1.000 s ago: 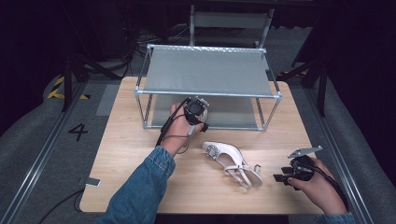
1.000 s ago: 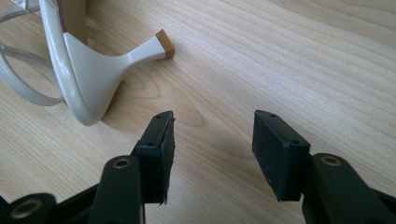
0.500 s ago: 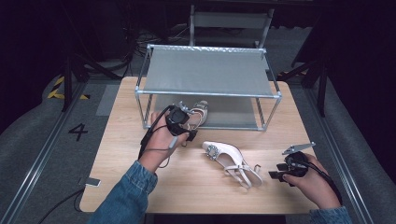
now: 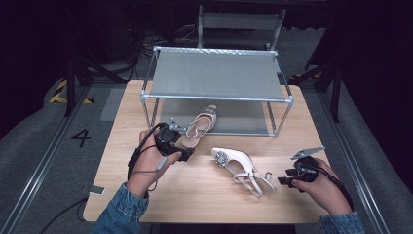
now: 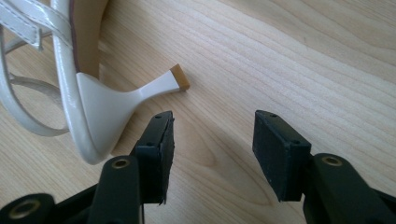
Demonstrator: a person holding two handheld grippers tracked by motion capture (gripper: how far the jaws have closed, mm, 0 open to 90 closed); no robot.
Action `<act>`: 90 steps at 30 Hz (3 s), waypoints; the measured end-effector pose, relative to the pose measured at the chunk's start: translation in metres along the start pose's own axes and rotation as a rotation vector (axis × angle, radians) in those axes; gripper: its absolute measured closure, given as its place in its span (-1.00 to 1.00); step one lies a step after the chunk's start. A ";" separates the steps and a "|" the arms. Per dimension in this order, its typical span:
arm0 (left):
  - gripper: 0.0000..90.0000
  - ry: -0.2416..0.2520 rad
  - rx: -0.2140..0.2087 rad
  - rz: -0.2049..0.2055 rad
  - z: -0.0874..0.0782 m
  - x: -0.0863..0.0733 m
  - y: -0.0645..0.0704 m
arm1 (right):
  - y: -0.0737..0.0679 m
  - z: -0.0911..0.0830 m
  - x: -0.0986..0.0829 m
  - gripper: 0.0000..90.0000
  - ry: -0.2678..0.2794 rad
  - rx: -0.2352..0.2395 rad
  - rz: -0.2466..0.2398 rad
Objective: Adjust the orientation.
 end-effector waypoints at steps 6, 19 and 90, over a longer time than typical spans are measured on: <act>-0.20 -0.050 -0.004 -0.070 0.012 -0.018 -0.007 | 0.000 0.000 0.000 0.10 0.003 0.001 0.001; -0.14 -0.022 0.006 -0.047 0.052 -0.026 -0.007 | 0.002 -0.003 -0.003 0.10 0.002 -0.005 0.005; 0.72 0.223 -0.207 -0.097 0.131 0.058 0.008 | 0.003 -0.011 -0.022 0.11 -0.003 -0.018 0.030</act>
Point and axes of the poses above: each handheld gripper's, and its own axes: z roughly forward along the jaws, x roughly out of its top, y roughly to its right, the point moved 5 cm from there along z, roughly forward along the jaws, and after that the axes turned 7 degrees about y, right-handed, at the moved point
